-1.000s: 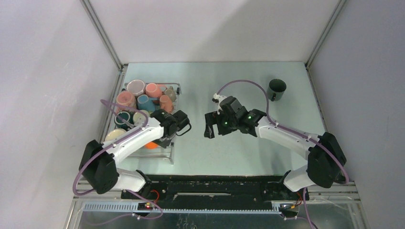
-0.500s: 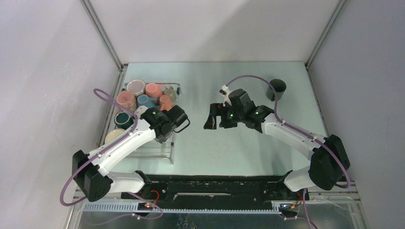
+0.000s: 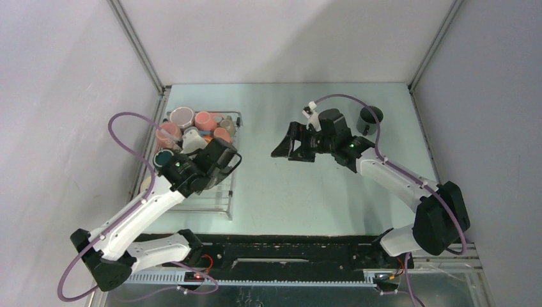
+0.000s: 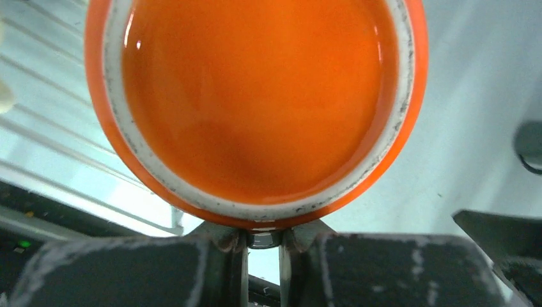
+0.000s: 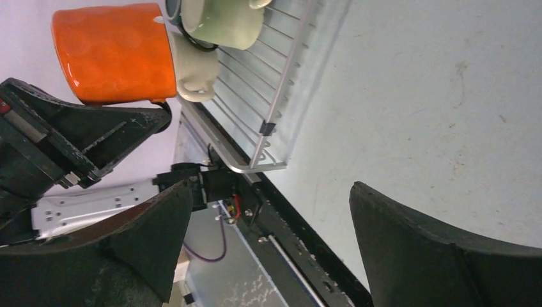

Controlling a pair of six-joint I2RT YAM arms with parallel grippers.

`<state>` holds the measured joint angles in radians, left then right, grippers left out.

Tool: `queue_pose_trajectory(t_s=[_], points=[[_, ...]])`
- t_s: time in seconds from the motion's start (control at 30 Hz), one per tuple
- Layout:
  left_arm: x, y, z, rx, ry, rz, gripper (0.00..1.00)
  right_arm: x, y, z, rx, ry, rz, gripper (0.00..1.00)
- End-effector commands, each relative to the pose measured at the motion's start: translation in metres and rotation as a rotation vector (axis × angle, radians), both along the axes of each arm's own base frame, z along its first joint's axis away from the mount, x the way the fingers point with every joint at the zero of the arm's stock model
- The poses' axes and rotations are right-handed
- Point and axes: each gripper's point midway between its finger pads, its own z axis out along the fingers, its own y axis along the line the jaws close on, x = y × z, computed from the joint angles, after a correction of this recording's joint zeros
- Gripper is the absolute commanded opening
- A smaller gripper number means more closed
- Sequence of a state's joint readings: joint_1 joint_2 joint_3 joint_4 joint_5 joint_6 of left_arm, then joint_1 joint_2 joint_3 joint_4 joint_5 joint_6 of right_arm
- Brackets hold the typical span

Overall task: Unload the cups from the dish rack
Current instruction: Unload the cup from the dish rack.

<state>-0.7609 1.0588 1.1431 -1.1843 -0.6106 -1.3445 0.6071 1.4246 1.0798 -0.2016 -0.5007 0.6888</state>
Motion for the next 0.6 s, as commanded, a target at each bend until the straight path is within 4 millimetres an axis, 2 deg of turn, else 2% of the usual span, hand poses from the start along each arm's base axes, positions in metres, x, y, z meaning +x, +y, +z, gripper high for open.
queue_pose_trajectory(t_s=[0.0, 0.27, 0.57], points=[[0.028, -0.039, 0.076, -0.136, -0.244, -0.190, 0.00, 0.002, 0.007, 0.051, 0.148, -0.046, 0.022, 0.99], [0.033, -0.088, 0.126, -0.275, -0.380, -0.434, 0.00, 0.011, 0.007, 0.083, 0.264, -0.044, 0.017, 0.99], [0.033, -0.136, 0.154, -0.432, -0.435, -0.632, 0.00, 0.025, -0.006, 0.131, 0.406, -0.109, -0.010, 0.95]])
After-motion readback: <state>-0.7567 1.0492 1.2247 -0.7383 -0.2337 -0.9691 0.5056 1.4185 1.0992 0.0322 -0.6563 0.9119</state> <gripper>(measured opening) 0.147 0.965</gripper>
